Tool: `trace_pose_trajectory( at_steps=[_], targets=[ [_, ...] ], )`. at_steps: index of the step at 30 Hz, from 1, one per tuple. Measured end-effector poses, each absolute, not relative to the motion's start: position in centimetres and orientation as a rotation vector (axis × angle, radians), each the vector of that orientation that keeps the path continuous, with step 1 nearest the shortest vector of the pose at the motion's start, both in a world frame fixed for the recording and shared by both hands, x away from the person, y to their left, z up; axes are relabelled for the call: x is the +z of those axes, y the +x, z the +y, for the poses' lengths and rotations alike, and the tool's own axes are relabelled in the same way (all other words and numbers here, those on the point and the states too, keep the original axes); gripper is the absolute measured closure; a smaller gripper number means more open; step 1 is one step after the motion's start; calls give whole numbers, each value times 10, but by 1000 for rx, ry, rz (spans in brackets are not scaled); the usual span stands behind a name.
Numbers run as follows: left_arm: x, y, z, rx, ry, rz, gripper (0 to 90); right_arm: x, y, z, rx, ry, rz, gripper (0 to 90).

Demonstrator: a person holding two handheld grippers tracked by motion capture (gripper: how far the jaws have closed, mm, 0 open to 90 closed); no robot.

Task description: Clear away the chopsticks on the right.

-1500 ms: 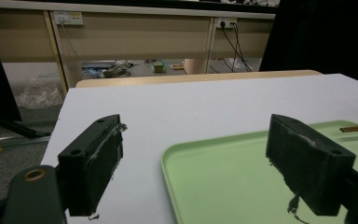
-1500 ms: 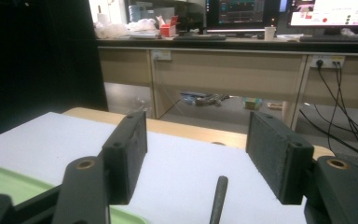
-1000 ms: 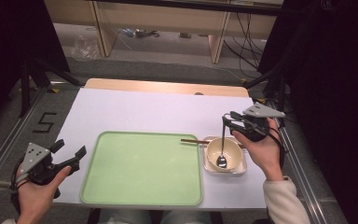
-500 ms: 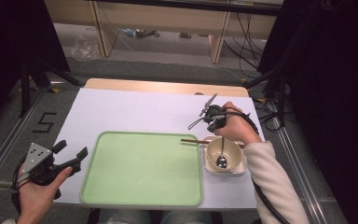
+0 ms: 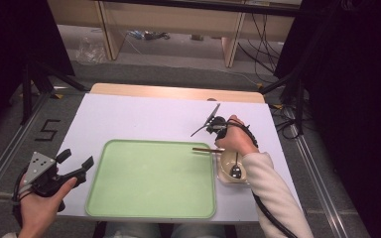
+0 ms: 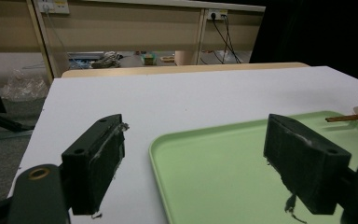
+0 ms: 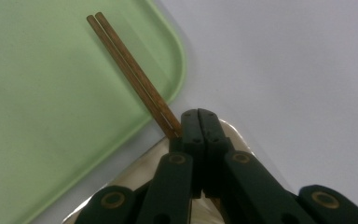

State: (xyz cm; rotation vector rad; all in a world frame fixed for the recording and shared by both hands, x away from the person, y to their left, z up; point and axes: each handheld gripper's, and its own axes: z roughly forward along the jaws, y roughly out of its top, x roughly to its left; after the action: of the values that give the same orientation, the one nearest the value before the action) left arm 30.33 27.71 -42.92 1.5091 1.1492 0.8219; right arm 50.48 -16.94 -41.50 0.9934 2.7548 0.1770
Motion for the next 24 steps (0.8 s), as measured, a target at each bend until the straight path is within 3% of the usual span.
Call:
trace_pose_trajectory(
  at_steps=[24],
  targets=[
    [-428, 303, 277, 837, 1521, 1132, 199, -430, 509, -165, 168, 1046, 2755, 900]
  ],
)
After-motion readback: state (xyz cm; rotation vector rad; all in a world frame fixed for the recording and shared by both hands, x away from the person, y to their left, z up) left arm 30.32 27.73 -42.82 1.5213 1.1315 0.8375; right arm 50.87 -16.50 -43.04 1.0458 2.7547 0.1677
